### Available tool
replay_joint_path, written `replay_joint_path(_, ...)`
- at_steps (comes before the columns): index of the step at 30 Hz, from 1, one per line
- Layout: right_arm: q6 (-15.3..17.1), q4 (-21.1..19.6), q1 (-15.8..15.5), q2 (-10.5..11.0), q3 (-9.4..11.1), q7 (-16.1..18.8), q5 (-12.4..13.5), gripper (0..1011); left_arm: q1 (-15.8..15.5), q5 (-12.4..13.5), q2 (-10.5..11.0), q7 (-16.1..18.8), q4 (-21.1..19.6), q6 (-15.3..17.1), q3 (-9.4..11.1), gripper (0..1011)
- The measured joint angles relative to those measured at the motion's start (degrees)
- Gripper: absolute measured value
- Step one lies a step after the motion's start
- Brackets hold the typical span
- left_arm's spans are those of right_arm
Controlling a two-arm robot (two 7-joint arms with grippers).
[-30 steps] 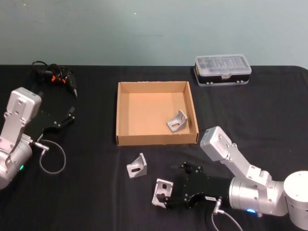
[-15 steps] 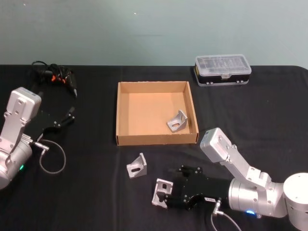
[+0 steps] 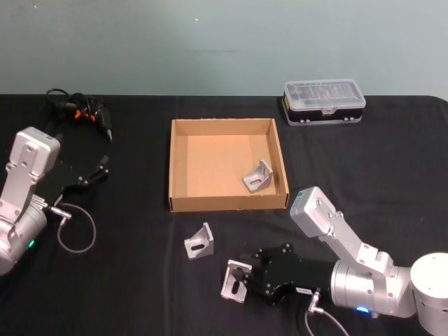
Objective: Use one hand to pick up the angle iron from the table and place it into the box.
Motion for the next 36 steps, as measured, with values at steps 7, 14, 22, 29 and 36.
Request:
replay_joint_path(7, 0.0, 0.0, 0.1, -0.1, -0.2, 0.0, -0.2, 104, 0.0, 0.0, 0.0, 0.0, 0.0, 0.0, 0.0, 1011)
replay_joint_path(14, 0.0, -0.4, 0.1, -0.1, -0.1, 0.0, -0.1, 80, 0.0, 0.0, 0.0, 0.0, 0.0, 0.0, 0.0, 1011)
replay_joint_path(22, -0.5, -2.2, -0.8, 0.2, 1.4, -1.0, 0.7, 80, 0.0, 0.0, 0.0, 0.0, 0.0, 0.0, 0.0, 1011)
replay_joint_path(29, -2.1, -5.7, -3.4, 1.3, 5.2, -4.2, 1.9, 80, 0.0, 0.0, 0.0, 0.0, 0.0, 0.0, 0.0, 1011)
replay_joint_path(36, -4.1, -8.6, -7.2, 2.6, 11.2, -8.3, 3.4, 80, 0.0, 0.0, 0.0, 0.0, 0.0, 0.0, 0.0, 1011)
